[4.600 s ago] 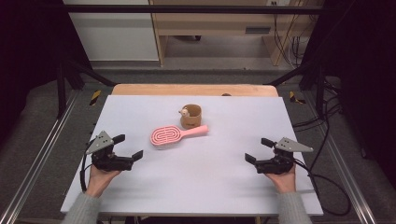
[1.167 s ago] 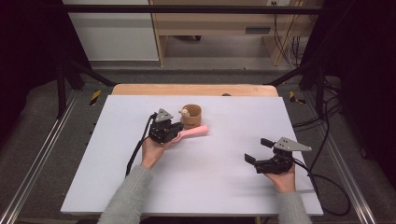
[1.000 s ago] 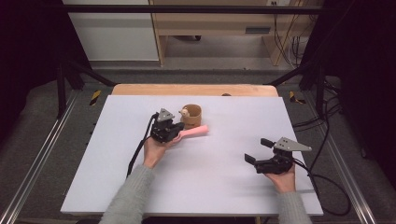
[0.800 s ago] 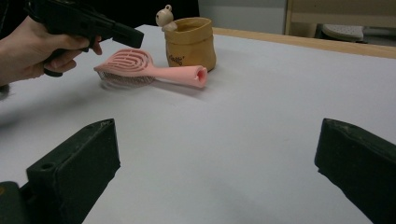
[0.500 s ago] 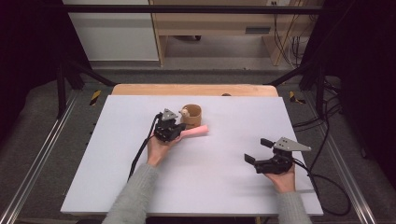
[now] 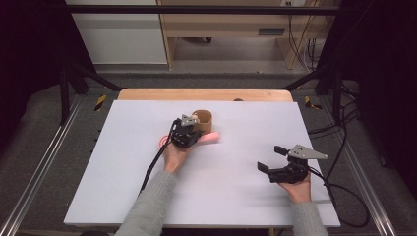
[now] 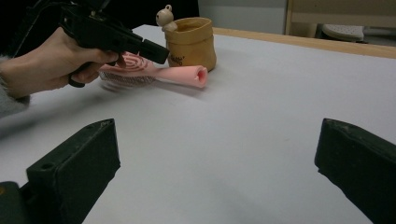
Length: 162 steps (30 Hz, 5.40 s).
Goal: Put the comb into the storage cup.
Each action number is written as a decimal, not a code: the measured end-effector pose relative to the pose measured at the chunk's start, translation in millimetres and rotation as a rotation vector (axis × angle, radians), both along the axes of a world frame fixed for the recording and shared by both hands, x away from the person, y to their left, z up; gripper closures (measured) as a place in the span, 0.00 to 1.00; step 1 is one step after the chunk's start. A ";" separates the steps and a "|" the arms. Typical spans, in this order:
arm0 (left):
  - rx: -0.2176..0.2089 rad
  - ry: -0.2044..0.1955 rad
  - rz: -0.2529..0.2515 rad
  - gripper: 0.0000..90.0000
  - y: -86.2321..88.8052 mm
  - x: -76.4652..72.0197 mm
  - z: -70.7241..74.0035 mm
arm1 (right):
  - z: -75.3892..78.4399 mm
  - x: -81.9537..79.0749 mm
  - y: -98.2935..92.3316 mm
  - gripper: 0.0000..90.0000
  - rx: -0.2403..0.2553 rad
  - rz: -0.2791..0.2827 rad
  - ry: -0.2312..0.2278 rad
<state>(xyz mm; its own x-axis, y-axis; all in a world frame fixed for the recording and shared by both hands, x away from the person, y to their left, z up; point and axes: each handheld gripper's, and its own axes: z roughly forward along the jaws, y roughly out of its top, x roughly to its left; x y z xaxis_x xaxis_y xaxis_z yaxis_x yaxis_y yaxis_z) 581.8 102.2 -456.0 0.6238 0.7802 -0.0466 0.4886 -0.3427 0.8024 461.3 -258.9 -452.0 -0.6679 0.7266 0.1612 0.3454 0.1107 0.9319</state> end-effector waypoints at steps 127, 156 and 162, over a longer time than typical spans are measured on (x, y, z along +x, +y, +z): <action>-0.021 -0.071 -0.086 0.88 49.6 -44.4 29.4 | 0.2 1.2 1.8 0.01 0.001 -0.001 0.009; -0.149 -0.119 0.000 0.01 154.5 -97.5 23.2 | 21.1 6.1 44.3 0.00 -0.106 0.039 0.020; -0.147 -0.132 -0.015 0.01 161.7 -106.5 20.5 | 26.4 8.3 58.1 0.01 -0.130 0.046 0.024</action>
<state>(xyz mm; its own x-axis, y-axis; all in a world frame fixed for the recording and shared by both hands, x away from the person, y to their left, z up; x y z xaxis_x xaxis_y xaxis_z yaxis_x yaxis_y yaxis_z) 475.3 263.9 -435.6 0.6436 0.7616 -0.0763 0.3711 -0.2233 0.9013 469.6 -200.7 -425.6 -0.6981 0.7110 0.0844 0.3594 0.2459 0.9002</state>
